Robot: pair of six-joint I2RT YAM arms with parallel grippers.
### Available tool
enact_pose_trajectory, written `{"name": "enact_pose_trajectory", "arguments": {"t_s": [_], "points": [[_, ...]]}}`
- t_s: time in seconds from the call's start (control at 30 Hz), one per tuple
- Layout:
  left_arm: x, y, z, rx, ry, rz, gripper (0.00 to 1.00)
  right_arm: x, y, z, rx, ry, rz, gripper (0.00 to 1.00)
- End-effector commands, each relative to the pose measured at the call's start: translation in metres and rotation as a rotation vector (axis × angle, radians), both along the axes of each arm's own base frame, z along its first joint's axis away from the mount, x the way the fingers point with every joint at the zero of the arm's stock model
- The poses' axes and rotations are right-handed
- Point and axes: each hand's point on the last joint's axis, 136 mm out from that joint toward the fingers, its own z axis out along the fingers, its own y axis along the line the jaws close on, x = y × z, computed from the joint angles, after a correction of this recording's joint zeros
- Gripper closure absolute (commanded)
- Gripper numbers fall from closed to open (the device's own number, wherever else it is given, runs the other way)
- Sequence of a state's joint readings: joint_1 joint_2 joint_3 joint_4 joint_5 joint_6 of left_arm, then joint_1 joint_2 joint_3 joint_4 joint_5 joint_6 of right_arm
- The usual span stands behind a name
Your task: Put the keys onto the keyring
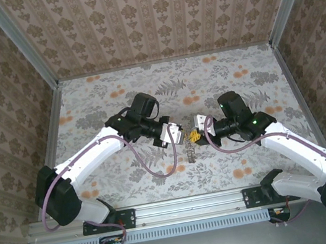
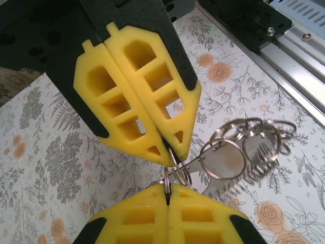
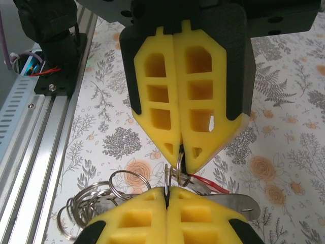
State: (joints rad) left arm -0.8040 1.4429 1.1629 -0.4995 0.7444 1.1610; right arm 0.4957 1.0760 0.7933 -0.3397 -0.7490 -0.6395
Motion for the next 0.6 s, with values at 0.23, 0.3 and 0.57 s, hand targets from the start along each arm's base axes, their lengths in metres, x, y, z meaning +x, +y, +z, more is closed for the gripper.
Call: {"name": "enact_pose_trajectory", "arguments": {"t_s": [0.23,0.3,0.57], "points": [[-0.018,0.000,-0.002,0.000,-0.085,-0.091,1.00,0.016,0.007,0.024,0.081,0.021,-0.047,1.00],[-0.018,0.001,-0.002,0.001,-0.103,-0.094,1.00,0.019,0.004,0.024,0.083,0.038,-0.066,1.00],[-0.021,0.002,-0.001,0.009,-0.194,-0.101,1.00,0.030,-0.004,0.033,0.158,0.107,-0.116,1.00]]}}
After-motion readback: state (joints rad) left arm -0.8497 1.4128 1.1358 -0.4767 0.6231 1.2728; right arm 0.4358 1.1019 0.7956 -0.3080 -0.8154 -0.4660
